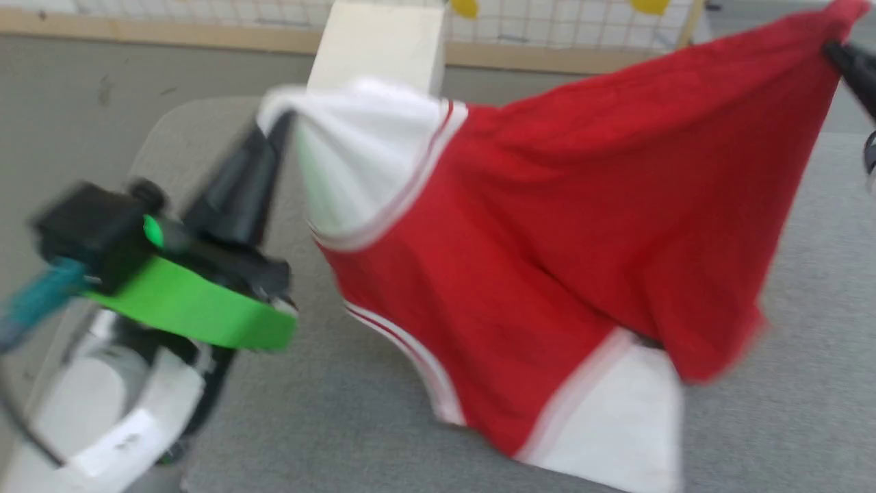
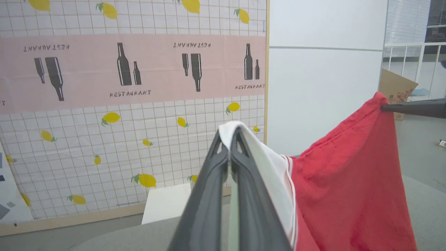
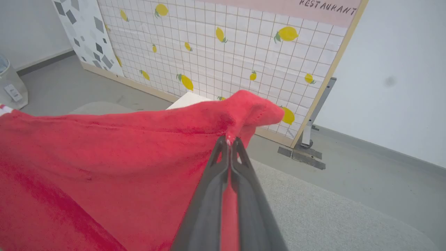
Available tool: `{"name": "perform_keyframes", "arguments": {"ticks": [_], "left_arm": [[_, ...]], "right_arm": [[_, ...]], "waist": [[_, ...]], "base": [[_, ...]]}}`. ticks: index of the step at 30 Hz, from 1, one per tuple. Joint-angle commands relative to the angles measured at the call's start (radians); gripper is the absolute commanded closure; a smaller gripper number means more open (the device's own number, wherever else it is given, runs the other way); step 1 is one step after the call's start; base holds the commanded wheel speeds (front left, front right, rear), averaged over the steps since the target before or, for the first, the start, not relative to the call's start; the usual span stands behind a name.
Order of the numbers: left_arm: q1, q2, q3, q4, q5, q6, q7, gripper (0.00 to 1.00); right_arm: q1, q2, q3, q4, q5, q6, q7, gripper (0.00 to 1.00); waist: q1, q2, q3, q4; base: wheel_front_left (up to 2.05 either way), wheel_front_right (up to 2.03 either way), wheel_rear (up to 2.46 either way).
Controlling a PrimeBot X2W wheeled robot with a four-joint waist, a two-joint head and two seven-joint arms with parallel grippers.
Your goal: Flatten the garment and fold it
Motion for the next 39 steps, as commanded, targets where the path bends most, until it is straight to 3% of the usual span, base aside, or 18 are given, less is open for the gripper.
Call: {"name": "perform_keyframes", "arguments": {"ticks": [1, 15, 24, 32, 39], "left_arm": [[-0.043, 0.009, 0.019, -0.017, 0.019, 0.008, -0.015, 1.00], [-0.262, 0.039, 0.132, -0.111, 0.027, 0.015, -0.050, 1.00], [-0.496, 0.091, 0.160, 0.000, 0.000, -0.028, 0.004, 1.00], [-0.828, 0.108, 0.099, 0.261, 0.026, -0.107, 0.000, 1.00], [-1.129, 0.089, 0.039, 0.549, 0.084, -0.134, -0.069, 1.00]], "right_arm": [[-0.024, -0.001, -0.010, -0.020, 0.005, -0.002, -0.016, 1.00], [-0.058, -0.010, -0.041, -0.156, 0.027, -0.002, -0.055, 1.00], [-0.181, -0.019, -0.032, -0.156, -0.004, -0.002, -0.088, 1.00], [-0.425, -0.003, 0.057, 0.031, -0.068, -0.002, -0.216, 1.00], [-0.675, 0.061, 0.130, 0.283, -0.124, -0.002, -0.396, 1.00]], "waist": [[0.0000, 0.0000, -0.033, -0.036], [0.0000, 0.0000, -0.021, -0.117], [0.0000, 0.0000, 0.148, -0.160], [0.0000, 0.0000, 0.323, -0.192], [0.0000, 0.0000, 0.421, -0.202]], "base": [[0.00, 0.00, 0.00], [0.00, 0.00, 0.00], [0.00, 0.00, 0.00], [0.00, 0.00, 0.00], [0.00, 0.00, 0.00]]}}
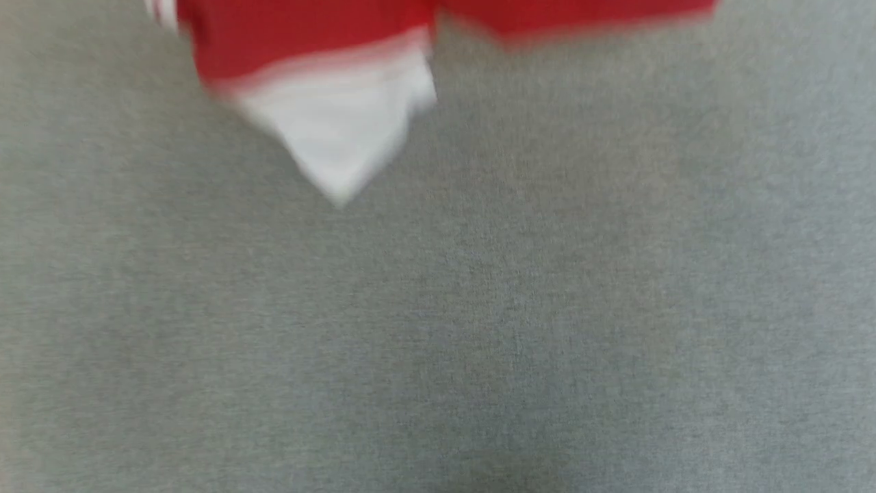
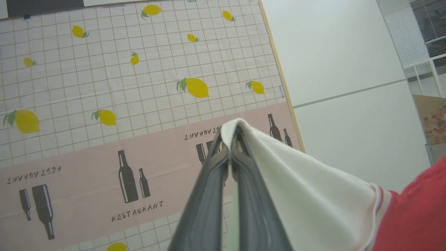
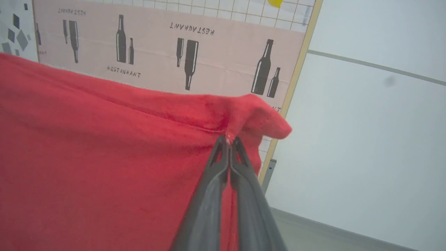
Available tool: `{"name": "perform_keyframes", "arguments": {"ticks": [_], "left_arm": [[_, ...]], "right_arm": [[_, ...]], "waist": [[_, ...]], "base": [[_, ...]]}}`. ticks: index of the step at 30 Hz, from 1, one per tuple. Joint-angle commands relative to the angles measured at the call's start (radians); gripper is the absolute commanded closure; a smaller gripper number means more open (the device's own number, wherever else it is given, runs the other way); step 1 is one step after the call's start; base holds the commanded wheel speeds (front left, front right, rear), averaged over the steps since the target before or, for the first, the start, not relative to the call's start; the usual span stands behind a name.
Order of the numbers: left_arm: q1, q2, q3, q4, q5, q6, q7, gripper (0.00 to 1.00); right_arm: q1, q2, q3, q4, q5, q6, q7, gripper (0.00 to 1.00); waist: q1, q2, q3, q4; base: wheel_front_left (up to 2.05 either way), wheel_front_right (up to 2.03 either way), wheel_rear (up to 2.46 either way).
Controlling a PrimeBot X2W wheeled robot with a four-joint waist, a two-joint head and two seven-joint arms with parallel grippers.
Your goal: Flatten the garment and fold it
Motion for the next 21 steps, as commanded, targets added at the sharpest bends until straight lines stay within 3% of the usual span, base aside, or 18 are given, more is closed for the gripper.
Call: {"name": "perform_keyframes", "arguments": {"ticks": [1, 7, 11, 16, 21], "left_arm": [[-0.060, -0.009, -0.001, 0.045, 0.019, -0.005, -0.023, 1.00], [-0.213, -0.036, -0.020, 0.240, 0.056, -0.009, -0.124, 1.00], [-0.214, -0.050, -0.051, 0.317, 0.063, -0.014, -0.177, 1.00], [-0.101, -0.062, -0.091, 0.359, 0.043, -0.019, -0.225, 1.00], [0.118, -0.082, -0.123, 0.346, 0.013, -0.014, -0.266, 1.00]], "right_arm": [[-0.046, 0.011, 0.013, 0.042, -0.012, -0.002, -0.030, 1.00], [-0.185, 0.049, 0.064, 0.224, -0.043, -0.002, -0.149, 1.00], [-0.210, 0.080, 0.093, 0.318, -0.053, -0.002, -0.223, 1.00], [-0.160, 0.107, 0.152, 0.395, -0.046, -0.002, -0.298, 1.00], [-0.037, 0.118, 0.225, 0.446, -0.025, -0.002, -0.349, 1.00]], "waist": [[-0.0003, -0.0001, 0.090, -0.022], [-0.0003, -0.0001, 0.129, -0.012], [-0.0003, -0.0001, 0.141, 0.005], [-0.0003, -0.0001, 0.132, 0.032], [-0.0003, -0.0001, 0.088, 0.064]], "base": [[0.00, 0.00, 0.00], [0.00, 0.00, 0.00], [0.00, 0.00, 0.00], [0.00, 0.00, 0.00], [0.00, 0.00, 0.00]]}}
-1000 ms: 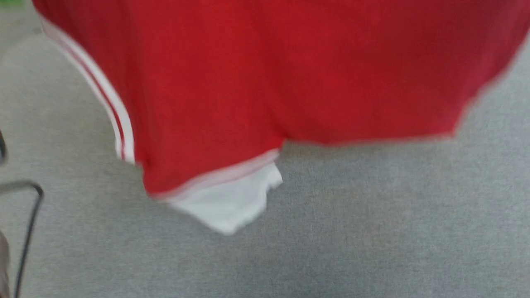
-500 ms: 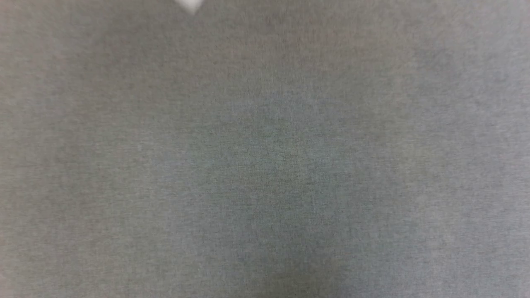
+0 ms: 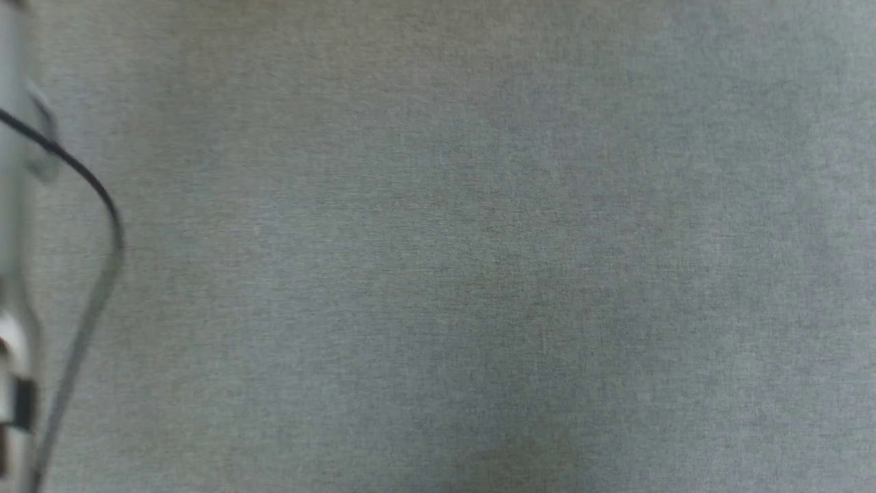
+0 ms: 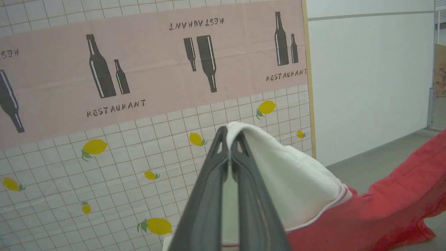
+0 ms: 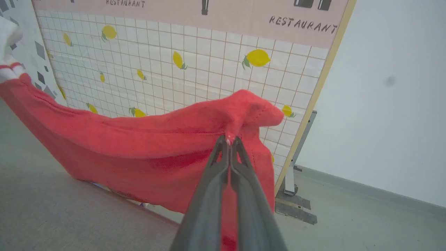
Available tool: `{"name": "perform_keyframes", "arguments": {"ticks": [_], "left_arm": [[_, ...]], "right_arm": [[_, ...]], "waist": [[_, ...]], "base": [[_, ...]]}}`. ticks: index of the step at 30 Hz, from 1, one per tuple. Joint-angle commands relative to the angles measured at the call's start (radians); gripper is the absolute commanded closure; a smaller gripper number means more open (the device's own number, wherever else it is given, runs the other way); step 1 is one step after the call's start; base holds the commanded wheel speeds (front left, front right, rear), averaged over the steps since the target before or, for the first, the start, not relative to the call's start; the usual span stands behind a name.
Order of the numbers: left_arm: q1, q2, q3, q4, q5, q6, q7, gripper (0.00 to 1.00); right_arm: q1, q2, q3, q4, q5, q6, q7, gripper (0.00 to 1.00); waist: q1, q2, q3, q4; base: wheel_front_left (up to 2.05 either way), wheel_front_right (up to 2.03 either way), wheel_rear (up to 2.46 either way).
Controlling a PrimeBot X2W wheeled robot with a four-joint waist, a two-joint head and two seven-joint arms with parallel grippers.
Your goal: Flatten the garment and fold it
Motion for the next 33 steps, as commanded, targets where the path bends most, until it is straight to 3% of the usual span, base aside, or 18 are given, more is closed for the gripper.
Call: {"name": "perform_keyframes", "arguments": {"ticks": [1, 10, 17, 24, 33], "left_arm": [[0.059, -0.008, -0.007, -0.010, -0.009, 0.006, -0.011, 1.00], [0.498, -0.012, -0.061, -0.076, -0.065, 0.035, -0.004, 1.00], [0.802, 0.045, -0.096, -0.181, -0.117, 0.062, 0.090, 1.00], [1.047, 0.136, -0.121, -0.322, -0.180, 0.074, 0.212, 1.00], [1.274, 0.221, -0.171, -0.502, -0.308, 0.073, 0.409, 1.00]], "right_arm": [[0.043, 0.000, 0.018, 0.010, 0.010, -0.002, -0.011, 1.00], [0.330, -0.019, 0.117, 0.026, 0.071, -0.002, -0.068, 1.00], [0.557, -0.057, 0.167, -0.014, 0.143, -0.002, -0.081, 1.00], [0.769, -0.123, 0.193, -0.099, 0.265, -0.002, -0.001, 1.00], [0.963, -0.201, 0.155, -0.187, 0.324, -0.002, 0.127, 1.00]], "waist": [[-0.0002, 0.0000, -0.038, 0.025], [-0.0002, 0.0000, -0.197, 0.068], [-0.0002, 0.0000, -0.320, 0.097], [-0.0002, 0.0000, -0.412, 0.116], [-0.0002, 0.0000, -0.502, 0.107]], "base": [[0.00, 0.00, 0.00], [0.00, 0.00, 0.00], [0.00, 0.00, 0.00], [0.00, 0.00, 0.00], [0.00, 0.00, 0.00]]}}
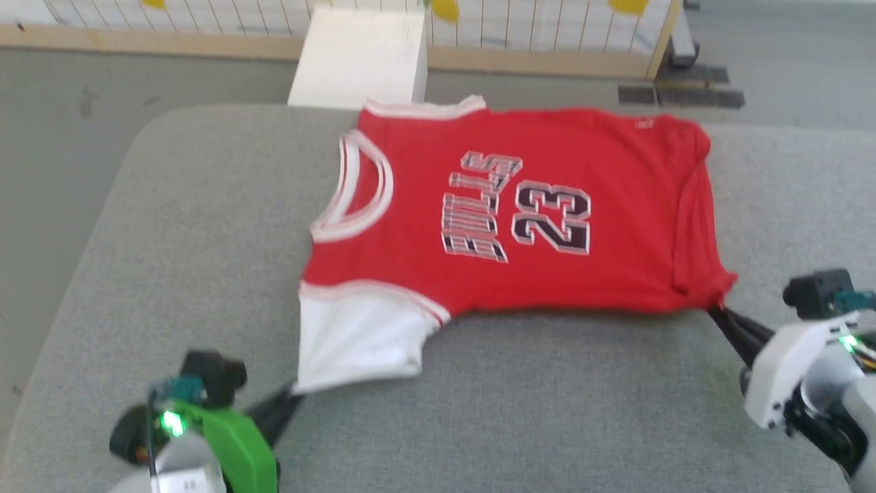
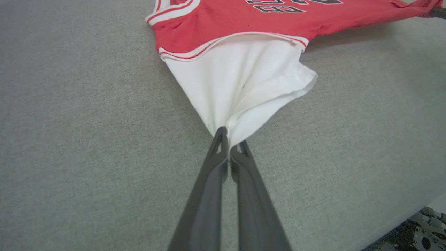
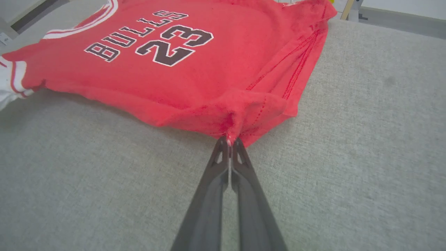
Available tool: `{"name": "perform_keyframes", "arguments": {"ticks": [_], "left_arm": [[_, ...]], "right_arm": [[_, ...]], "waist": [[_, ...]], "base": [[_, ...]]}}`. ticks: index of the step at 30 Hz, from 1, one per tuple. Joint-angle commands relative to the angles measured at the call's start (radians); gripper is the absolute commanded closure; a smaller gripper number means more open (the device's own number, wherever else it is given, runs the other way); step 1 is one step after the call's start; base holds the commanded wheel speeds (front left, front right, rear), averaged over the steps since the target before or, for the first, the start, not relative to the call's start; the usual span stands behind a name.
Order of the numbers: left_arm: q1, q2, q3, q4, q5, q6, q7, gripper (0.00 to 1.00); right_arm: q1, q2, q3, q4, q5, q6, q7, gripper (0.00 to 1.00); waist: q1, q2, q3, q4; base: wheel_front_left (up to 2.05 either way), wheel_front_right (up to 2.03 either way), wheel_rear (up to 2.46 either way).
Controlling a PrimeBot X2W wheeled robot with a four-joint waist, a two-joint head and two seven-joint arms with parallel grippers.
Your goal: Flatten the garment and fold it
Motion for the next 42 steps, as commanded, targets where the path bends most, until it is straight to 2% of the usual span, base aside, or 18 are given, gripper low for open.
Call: {"name": "perform_keyframes", "arguments": {"ticks": [1, 8, 13, 22, 30, 36, 42], "left_arm": [[0.036, 0.020, -0.002, -0.021, -0.016, 0.007, 0.020, 1.00], [0.169, 0.079, -0.028, -0.135, -0.118, 0.023, 0.144, 1.00], [0.199, 0.089, -0.026, -0.186, -0.150, 0.026, 0.155, 1.00], [0.111, 0.027, 0.029, -0.200, -0.118, 0.009, 0.020, 1.00], [-0.037, -0.033, 0.089, -0.170, -0.092, 0.002, -0.075, 1.00], [-0.167, -0.074, 0.103, -0.087, -0.071, -0.004, -0.102, 1.00], [-0.282, -0.103, 0.076, 0.021, -0.028, -0.013, -0.092, 1.00]], "right_arm": [[0.031, -0.011, -0.015, -0.015, 0.010, -0.002, 0.015, 1.00], [0.174, -0.040, -0.100, -0.103, 0.049, -0.002, 0.142, 1.00], [0.260, -0.039, -0.180, -0.182, 0.050, -0.002, 0.199, 1.00], [0.320, 0.023, -0.321, -0.313, 0.034, -0.002, 0.258, 1.00], [0.282, 0.071, -0.410, -0.382, -0.028, -0.002, 0.326, 1.00], [0.196, 0.111, -0.437, -0.370, -0.104, -0.002, 0.388, 1.00], [0.100, 0.151, -0.437, -0.315, -0.181, -0.002, 0.437, 1.00]], "waist": [[0.0001, 0.0000, -0.046, 0.000], [0.0001, 0.0000, -0.079, -0.010], [0.0001, 0.0000, -0.081, -0.018], [0.0001, 0.0000, -0.059, -0.037], [0.0001, 0.0000, 0.010, -0.046], [0.0001, 0.0000, 0.074, -0.055], [0.0001, 0.0000, 0.136, -0.064]], "base": [[0.00, 0.00, 0.00], [0.00, 0.00, 0.00], [0.00, 0.00, 0.00], [0.00, 0.00, 0.00], [0.00, 0.00, 0.00], [0.00, 0.00, 0.00], [0.00, 0.00, 0.00]]}}
